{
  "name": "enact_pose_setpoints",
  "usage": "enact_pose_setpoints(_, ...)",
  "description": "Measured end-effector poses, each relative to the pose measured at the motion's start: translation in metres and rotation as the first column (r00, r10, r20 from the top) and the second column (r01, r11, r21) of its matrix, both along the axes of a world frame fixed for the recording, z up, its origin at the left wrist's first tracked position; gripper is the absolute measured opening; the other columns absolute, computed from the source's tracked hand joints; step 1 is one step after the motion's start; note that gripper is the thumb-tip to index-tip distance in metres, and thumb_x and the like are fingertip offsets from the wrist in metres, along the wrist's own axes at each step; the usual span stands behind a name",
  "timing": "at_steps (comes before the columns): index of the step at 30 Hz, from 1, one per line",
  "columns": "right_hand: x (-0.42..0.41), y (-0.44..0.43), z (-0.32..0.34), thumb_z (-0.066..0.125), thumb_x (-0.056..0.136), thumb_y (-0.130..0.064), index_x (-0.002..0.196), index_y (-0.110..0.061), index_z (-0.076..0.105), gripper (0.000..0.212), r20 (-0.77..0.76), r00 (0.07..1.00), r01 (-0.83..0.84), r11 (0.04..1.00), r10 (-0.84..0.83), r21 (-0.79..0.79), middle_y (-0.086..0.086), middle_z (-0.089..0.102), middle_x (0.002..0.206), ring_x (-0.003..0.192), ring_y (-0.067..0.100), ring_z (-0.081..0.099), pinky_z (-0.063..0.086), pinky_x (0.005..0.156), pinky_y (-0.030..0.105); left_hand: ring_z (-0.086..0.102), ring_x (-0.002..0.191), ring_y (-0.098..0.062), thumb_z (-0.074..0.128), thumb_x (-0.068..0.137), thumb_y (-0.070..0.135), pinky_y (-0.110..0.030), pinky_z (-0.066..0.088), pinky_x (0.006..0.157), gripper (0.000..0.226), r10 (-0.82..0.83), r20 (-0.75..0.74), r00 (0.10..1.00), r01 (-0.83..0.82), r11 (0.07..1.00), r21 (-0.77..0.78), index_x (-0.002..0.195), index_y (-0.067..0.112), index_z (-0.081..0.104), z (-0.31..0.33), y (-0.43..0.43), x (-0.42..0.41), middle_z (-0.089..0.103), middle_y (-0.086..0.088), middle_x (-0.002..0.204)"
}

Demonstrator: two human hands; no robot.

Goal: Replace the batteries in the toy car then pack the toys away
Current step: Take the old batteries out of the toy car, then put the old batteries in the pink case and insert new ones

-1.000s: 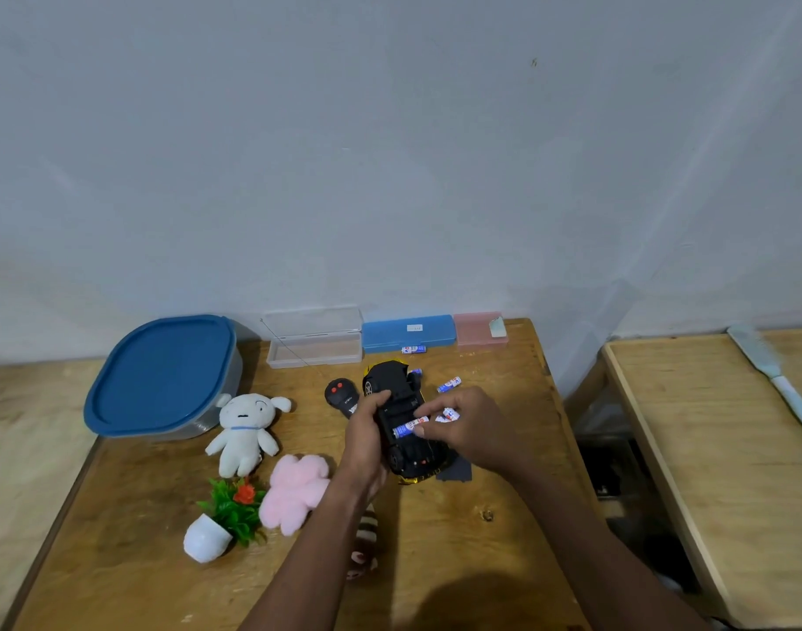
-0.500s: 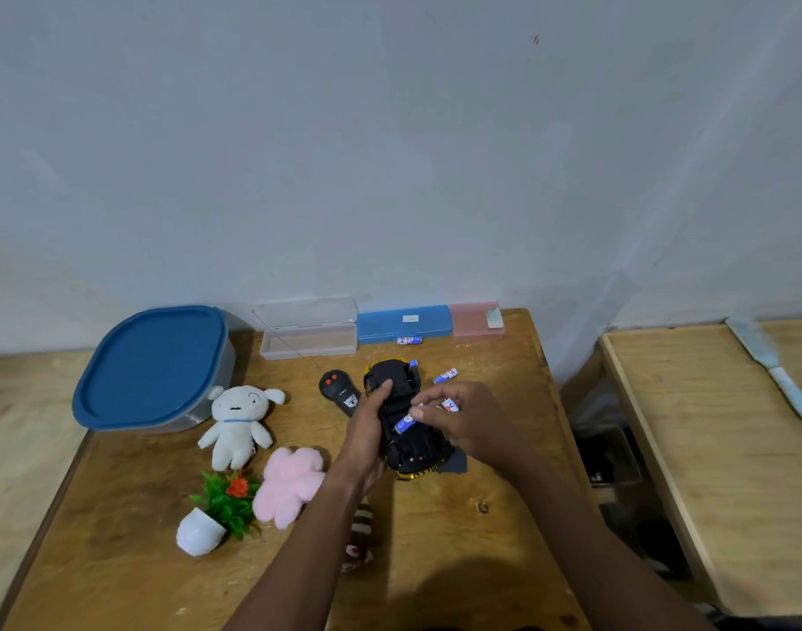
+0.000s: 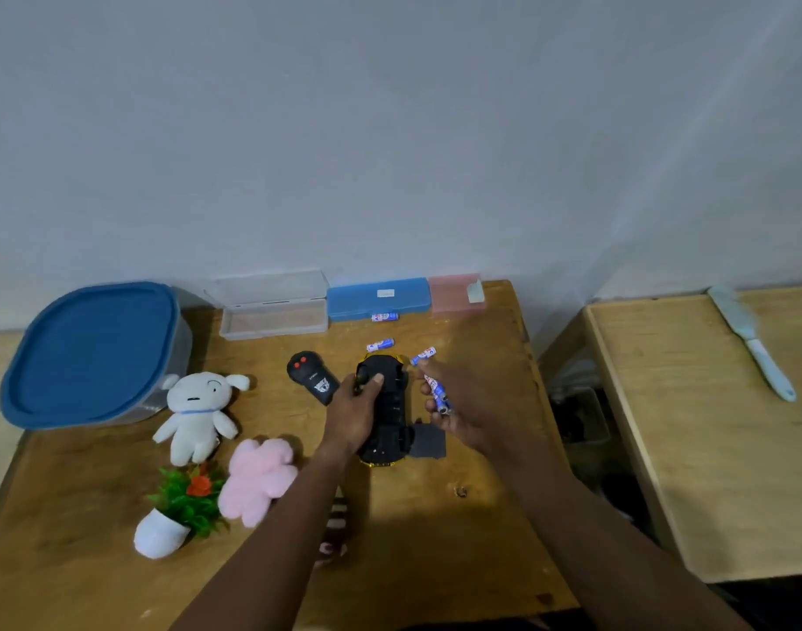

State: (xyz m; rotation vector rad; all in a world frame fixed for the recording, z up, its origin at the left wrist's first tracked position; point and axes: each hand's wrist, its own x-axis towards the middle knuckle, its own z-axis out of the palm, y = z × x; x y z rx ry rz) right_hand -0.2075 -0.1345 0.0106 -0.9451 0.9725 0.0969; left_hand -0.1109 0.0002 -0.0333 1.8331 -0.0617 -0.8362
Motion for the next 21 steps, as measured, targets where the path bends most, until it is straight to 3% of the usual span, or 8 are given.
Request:
enact_pose_setpoints(4,0.012,-0.016,-0.003,0.064,0.094,-0.023,0.088,-0.012,0.061,0.013,0.007,1.0,0.021,0.998,-0.021,0.057,-0.001,0.055,0.07,0.054,0.009,0.052,0.049,0.056,0.022,0.064,0.112,-0.028,0.058,0.101,0.025,-0.037,0.051,0.094,0.036,-0.063,0.136,0.989,0.05,0.994,0.095,0.134,0.013,0.056,-0.004,-0.005,-0.001,0.068,-0.005,0.116)
enact_pose_setpoints(7,0.021,-0.036,-0.008,0.066,0.092,-0.019,0.084,-0.013,0.062,0.01,-0.058,0.998,0.01,1.0,-0.009,0.02,-0.001,0.056,0.068,0.049,0.007,0.051,0.046,0.046,0.019,0.056,0.127,-0.029,0.059,0.099,0.022,-0.044,0.045,0.109,0.057,-0.065,0.272,0.96,0.014,0.983,0.184,0.151,0.01,0.039,-0.006,-0.009,-0.005,0.059,-0.012,0.14)
enact_pose_setpoints(10,0.027,-0.058,-0.015,0.064,0.095,-0.024,0.087,-0.019,0.059,0.01,-0.055,0.997,-0.062,0.988,0.055,-0.138,-0.002,0.049,0.071,0.048,0.005,0.041,0.032,0.041,0.016,0.045,0.139,-0.028,0.063,0.094,0.016,-0.036,0.034,0.115,0.065,-0.021,0.396,0.918,-0.08,0.968,0.237,0.153,0.008,0.037,0.004,-0.017,-0.011,0.049,-0.012,0.15)
enact_pose_setpoints(12,0.03,-0.073,-0.018,0.068,0.091,-0.028,0.09,-0.017,0.06,0.014,-0.081,0.989,-0.144,0.917,0.123,-0.373,-0.002,0.05,0.074,0.059,0.008,0.043,0.034,0.048,0.019,0.041,0.14,-0.024,0.065,0.092,0.014,-0.028,0.029,0.112,0.065,0.005,0.488,0.873,-0.135,0.963,0.232,0.151,0.009,0.04,0.014,-0.024,-0.015,0.047,-0.009,0.152)
enact_pose_setpoints(14,0.036,-0.093,-0.026,0.075,0.086,-0.025,0.09,-0.013,0.064,0.017,-0.121,0.973,-0.225,0.704,0.196,-0.673,-0.005,0.057,0.077,0.069,0.008,0.052,0.042,0.056,0.014,0.043,0.138,-0.021,0.067,0.091,0.014,-0.025,0.029,0.109,0.061,0.03,0.555,0.832,-0.158,0.97,0.184,0.147,0.011,0.045,0.022,-0.035,-0.016,0.05,-0.007,0.148)
enact_pose_setpoints(16,0.043,-0.115,-0.036,0.077,0.08,-0.026,0.093,-0.018,0.065,0.02,-0.231,0.941,-0.319,0.419,0.247,-0.85,-0.003,0.064,0.082,0.077,0.013,0.061,0.05,0.063,0.021,0.048,0.131,-0.02,0.069,0.089,0.015,-0.026,0.036,0.107,0.052,-0.014,0.604,0.797,-0.102,0.982,0.156,0.139,0.013,0.054,0.024,-0.054,-0.014,0.055,-0.005,0.14)
enact_pose_setpoints(19,0.052,-0.143,-0.051,0.076,0.078,-0.035,0.114,-0.024,0.066,0.038,-0.436,0.858,-0.455,0.01,0.27,-0.89,0.005,0.066,0.103,0.089,0.021,0.063,0.055,0.077,0.035,0.057,0.118,-0.022,0.073,0.087,0.018,-0.032,0.046,0.102,0.04,-0.12,0.586,0.801,0.021,0.985,0.174,0.126,0.012,0.065,0.027,-0.093,-0.006,0.066,-0.006,0.126)
enact_pose_setpoints(21,0.058,-0.154,-0.054,0.072,0.084,-0.035,0.123,-0.024,0.064,0.041,-0.493,0.822,-0.471,-0.146,0.285,-0.87,0.004,0.063,0.12,0.095,0.023,0.064,0.054,0.081,0.036,0.063,0.11,-0.024,0.073,0.085,0.019,-0.028,0.048,0.092,0.036,-0.174,0.528,0.831,0.071,0.975,0.21,0.12,0.011,0.068,0.023,-0.119,0.004,0.071,-0.007,0.117)
